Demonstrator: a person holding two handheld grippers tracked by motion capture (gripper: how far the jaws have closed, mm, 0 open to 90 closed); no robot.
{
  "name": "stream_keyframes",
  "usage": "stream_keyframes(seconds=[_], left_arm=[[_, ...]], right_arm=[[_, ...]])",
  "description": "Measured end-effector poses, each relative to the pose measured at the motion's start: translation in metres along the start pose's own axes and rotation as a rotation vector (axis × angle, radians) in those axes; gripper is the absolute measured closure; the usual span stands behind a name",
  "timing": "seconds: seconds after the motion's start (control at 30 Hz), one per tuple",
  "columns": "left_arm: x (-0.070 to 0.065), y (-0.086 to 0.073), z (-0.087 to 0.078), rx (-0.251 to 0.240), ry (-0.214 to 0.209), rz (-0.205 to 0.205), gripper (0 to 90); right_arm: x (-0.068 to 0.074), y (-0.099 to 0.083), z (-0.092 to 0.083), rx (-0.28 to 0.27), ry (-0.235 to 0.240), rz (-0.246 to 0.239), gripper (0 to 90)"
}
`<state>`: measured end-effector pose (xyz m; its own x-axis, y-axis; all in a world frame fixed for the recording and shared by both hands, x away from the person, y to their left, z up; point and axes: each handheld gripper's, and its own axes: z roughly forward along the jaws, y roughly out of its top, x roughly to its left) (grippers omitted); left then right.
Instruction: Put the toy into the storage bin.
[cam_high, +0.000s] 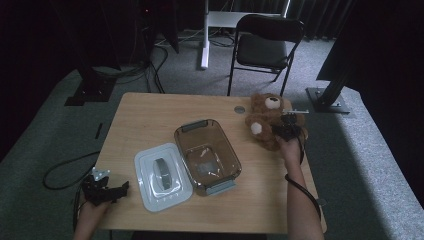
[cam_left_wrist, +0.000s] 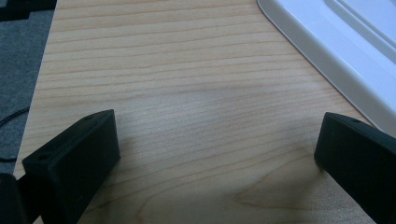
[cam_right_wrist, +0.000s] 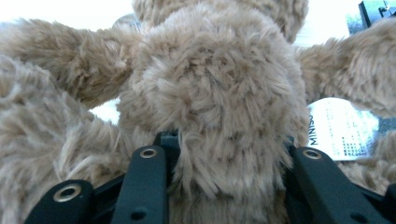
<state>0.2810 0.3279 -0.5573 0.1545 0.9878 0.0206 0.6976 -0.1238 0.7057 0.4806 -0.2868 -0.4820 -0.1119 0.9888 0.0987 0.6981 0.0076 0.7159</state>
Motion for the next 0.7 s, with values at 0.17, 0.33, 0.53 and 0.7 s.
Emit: stream_keyframes(seconds=[0.17,0.33,0.53,0.7], left_arm=[[0.000,0.000,0.000,0.000,0.000,0.000,0.6],[0.000,0.000,0.000,0.000,0.000,0.000,0.5],[0.000,0.000,0.000,0.000,0.000,0.000,0.6],[0.000,0.000,0.000,0.000,0.000,0.000,0.6]], right_arm=[[-0.001,-0.005,-0.013,-0.016,-0.007,0.006,62.8],[0.000,-0.010,-0.027,-0.012,-0.010,-0.039,63.6],[0.006,-0.010,-0.048,-0.039,0.009,-0.072,64.2],[0.015,-0.006,-0.068,-0.070,0.000,-0.121,65.3]])
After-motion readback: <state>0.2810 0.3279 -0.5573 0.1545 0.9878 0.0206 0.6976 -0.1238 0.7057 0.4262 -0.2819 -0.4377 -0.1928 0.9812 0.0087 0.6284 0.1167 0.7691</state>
